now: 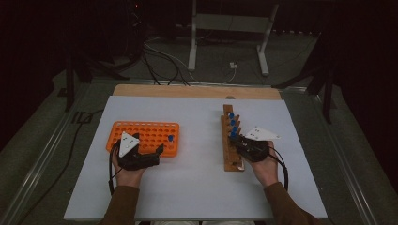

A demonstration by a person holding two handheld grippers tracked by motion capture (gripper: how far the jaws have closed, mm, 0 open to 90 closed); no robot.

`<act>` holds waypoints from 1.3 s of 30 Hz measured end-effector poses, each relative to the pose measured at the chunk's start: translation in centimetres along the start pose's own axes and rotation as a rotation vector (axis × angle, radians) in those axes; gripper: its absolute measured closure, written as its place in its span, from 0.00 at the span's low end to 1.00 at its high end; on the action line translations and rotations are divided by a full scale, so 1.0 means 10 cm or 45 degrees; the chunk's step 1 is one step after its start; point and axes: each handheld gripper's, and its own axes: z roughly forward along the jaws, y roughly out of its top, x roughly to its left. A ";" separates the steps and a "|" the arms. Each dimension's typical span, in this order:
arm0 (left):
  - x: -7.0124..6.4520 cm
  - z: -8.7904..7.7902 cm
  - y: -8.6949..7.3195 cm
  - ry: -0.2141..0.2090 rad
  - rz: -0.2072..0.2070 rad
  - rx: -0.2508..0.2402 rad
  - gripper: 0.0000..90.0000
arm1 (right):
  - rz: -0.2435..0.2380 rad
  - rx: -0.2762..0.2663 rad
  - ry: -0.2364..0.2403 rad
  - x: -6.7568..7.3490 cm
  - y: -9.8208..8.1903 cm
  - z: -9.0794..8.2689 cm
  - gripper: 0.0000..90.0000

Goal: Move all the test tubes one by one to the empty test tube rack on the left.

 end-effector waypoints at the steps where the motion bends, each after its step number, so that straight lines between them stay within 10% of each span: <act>1: 0.00 0.00 0.00 -0.003 -0.001 0.000 0.01 | 0.000 -0.009 0.002 0.00 0.02 -0.02 0.85; 23: -0.27 0.00 0.31 -0.129 0.065 -0.086 0.01 | -0.045 -0.202 -0.011 0.09 0.45 -0.40 0.85; 39: -0.82 0.18 0.51 -0.295 0.140 -0.093 0.07 | 0.024 -0.160 0.120 0.24 0.51 -0.25 0.85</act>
